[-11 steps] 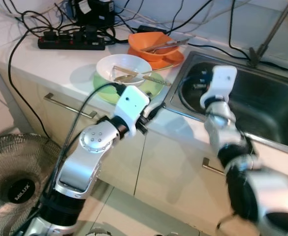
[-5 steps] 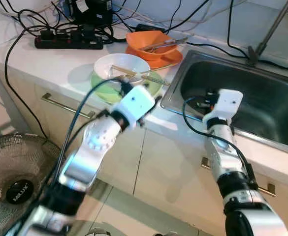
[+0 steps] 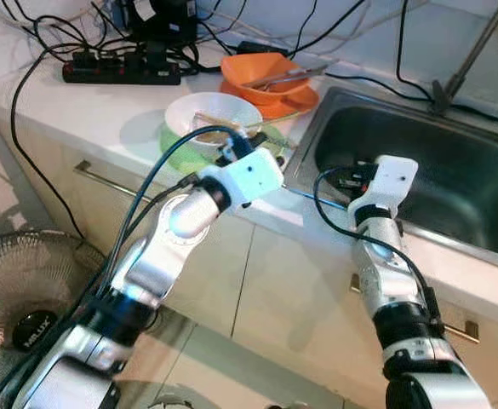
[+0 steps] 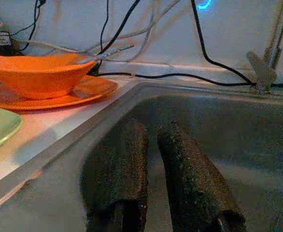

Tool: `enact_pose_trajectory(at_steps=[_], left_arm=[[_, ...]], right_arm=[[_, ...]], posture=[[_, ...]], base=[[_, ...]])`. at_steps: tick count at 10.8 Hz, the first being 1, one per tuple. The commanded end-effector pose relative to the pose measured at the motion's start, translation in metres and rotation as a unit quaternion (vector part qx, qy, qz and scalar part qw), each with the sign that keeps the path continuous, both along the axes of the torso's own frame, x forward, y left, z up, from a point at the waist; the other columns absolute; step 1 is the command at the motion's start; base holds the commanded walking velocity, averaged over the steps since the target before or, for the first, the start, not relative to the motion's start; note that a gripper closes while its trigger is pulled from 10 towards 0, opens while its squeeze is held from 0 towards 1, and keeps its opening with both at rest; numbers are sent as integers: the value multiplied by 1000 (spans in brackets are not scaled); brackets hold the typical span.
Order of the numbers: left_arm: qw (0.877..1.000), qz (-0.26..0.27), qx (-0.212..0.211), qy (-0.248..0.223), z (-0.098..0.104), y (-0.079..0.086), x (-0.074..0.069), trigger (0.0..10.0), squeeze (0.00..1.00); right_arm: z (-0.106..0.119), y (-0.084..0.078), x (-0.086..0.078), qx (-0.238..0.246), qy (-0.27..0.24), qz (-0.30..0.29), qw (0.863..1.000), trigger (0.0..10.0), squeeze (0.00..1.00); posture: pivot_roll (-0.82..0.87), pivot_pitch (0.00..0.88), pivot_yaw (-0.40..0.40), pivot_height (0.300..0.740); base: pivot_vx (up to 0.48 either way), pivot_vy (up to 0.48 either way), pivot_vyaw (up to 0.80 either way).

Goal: Kitchen organization

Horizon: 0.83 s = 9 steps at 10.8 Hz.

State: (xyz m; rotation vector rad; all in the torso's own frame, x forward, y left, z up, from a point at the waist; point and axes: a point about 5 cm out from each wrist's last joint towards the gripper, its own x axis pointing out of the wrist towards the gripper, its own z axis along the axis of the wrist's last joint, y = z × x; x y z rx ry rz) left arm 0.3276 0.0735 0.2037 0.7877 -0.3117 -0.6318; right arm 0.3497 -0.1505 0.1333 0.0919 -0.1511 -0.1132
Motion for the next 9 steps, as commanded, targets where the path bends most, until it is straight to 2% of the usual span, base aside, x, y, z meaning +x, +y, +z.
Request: enact_pose_trajectory(at_steps=[1, 2, 3, 5, 6, 9], left_arm=[[1000, -13, 12, -3, 0, -7, 1, 10000, 1000], [999, -9, 28, -12, 0, -8, 3, 10000, 757], [998, -6, 50, -25, 1, -10, 8, 10000, 0], [997, -3, 61, -37, 4, -12, 13, 10000, 0], [996, 2, 72, -53, 10, -16, 21, 10000, 0], [991, -8, 115, -66, 11, -26, 29, 10000, 0]], right_arm=[[0, -3, -2, 6, 2, -7, 1000, 10000, 0], [1, -3, -2, 6, 2, -7, 1000, 10000, 0], [1, -4, -3, 6, 3, -8, 1000, 10000, 0], [2, -3, -3, 6, 5, -8, 1000, 10000, 0], [3, -3, -3, 7, 5, -9, 1000, 10000, 0], [4, -3, -3, 7, 7, -9, 1000, 10000, 0]], posture=[[42, 23, -88, 740], [42, 23, -88, 740], [41, 30, -90, 740], [40, 31, -90, 740], [33, 32, -90, 740], [28, 34, -87, 740]], base=[[0, 0, 0], [0, 0, 0], [0, 0, 0], [0, 0, 0], [0, 0, 0], [0, 0, 0]])
